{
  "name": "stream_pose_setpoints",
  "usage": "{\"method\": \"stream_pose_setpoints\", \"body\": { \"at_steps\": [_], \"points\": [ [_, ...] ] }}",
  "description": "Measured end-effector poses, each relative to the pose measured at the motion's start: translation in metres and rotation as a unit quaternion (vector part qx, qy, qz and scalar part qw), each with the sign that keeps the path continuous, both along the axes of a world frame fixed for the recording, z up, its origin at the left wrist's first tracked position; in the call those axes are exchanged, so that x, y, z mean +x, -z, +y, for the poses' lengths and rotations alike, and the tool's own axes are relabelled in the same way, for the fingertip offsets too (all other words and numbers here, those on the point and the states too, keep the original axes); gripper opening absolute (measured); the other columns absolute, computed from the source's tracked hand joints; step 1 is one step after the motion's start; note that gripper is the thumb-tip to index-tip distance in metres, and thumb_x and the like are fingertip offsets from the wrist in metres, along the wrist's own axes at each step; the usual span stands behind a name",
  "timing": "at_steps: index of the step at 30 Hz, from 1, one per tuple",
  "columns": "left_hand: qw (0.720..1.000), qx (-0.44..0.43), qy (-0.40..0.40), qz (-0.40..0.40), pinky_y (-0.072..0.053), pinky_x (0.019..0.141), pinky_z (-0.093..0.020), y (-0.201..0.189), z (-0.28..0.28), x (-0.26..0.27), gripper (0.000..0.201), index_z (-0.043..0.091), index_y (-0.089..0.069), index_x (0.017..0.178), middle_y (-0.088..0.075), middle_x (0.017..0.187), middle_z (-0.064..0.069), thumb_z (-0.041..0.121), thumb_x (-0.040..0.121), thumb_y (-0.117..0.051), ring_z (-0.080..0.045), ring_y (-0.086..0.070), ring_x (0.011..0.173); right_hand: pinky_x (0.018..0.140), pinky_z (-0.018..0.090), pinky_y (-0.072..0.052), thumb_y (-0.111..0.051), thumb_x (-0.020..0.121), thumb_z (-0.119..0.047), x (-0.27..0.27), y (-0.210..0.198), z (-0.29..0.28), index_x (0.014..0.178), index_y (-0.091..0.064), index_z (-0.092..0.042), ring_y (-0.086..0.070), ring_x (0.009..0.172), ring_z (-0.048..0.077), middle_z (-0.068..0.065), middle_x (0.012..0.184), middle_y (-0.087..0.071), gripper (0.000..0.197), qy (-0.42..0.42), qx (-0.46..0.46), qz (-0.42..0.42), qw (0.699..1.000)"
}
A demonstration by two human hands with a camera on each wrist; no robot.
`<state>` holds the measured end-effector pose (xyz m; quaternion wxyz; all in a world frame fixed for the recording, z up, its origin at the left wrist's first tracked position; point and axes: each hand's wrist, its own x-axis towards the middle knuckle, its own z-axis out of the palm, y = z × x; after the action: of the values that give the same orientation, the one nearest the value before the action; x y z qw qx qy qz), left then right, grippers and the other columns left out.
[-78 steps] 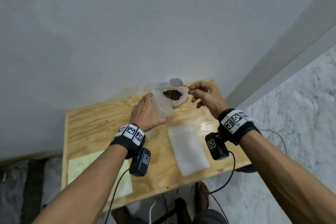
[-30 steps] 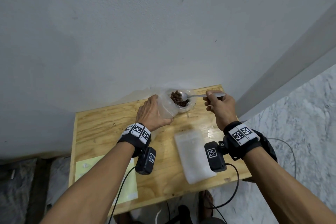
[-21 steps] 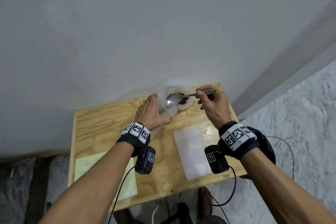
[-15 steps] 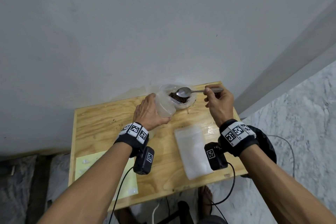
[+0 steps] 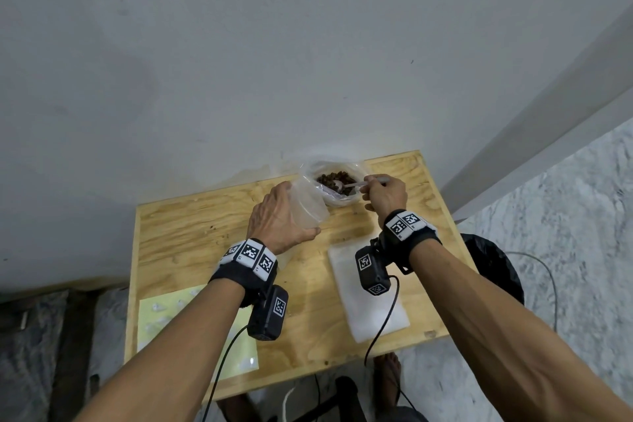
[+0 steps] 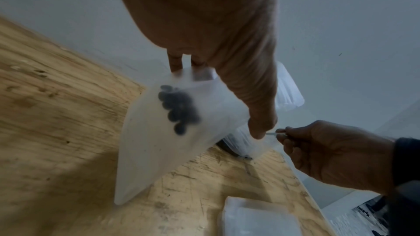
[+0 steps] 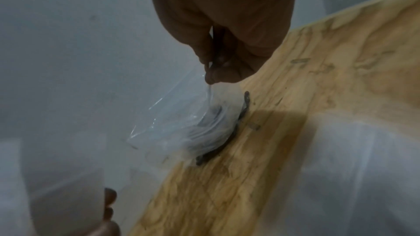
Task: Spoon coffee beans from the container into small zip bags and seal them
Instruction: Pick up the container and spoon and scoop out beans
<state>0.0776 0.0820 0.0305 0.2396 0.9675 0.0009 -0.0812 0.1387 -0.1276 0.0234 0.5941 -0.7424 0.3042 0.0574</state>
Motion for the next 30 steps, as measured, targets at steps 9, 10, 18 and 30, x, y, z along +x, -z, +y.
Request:
{"method": "stream_pose_setpoints", "body": {
  "at_steps": [9,10,18,30],
  "points": [
    [1.0,0.002,-0.003,0.0,-0.049,0.091,-0.039,-0.006,0.0,0.007,0.103,0.016,-0.036,0.135,-0.049,0.135,-0.005,0.062,0.055,-0.081,-0.027,-0.054,0.116,0.052,0.023,-0.045,-0.051,0.093,-0.007,-0.01,-0.034,-0.039,0.099,-0.067,-0.006,-0.056,0.059,0.012,0.005,0.072,-0.064,0.017,0.043,0.14,-0.026,0.989],
    [1.0,0.004,-0.002,-0.001,-0.049,0.09,-0.039,-0.006,-0.001,0.008,0.102,0.016,-0.036,0.134,-0.05,0.133,-0.005,0.062,0.055,-0.08,-0.027,-0.054,0.114,0.052,0.023,-0.045,-0.052,0.094,-0.008,-0.012,-0.04,-0.041,0.098,-0.067,-0.007,-0.056,0.059,0.012,0.005,0.072,-0.064,0.016,0.033,0.145,-0.033,0.988],
    [1.0,0.0,0.0,-0.005,-0.047,0.088,-0.037,-0.016,-0.007,0.01,0.099,0.013,-0.035,0.132,-0.05,0.13,-0.007,0.06,0.058,-0.081,-0.029,-0.054,0.113,0.049,0.023,-0.044,-0.056,0.096,-0.014,-0.027,-0.073,-0.038,0.097,-0.069,-0.005,-0.055,0.059,0.013,0.008,0.074,-0.065,0.016,-0.083,0.119,-0.1,0.984],
    [1.0,-0.008,-0.01,-0.002,-0.046,0.093,-0.039,-0.016,-0.005,0.008,0.098,0.012,-0.034,0.134,-0.05,0.133,-0.008,0.056,0.061,-0.083,-0.028,-0.053,0.116,0.046,0.024,-0.044,-0.055,0.096,-0.016,-0.025,-0.059,-0.033,0.102,-0.067,-0.002,-0.057,0.058,0.013,0.005,0.073,-0.065,0.019,-0.072,0.035,-0.149,0.986]
  ]
}}
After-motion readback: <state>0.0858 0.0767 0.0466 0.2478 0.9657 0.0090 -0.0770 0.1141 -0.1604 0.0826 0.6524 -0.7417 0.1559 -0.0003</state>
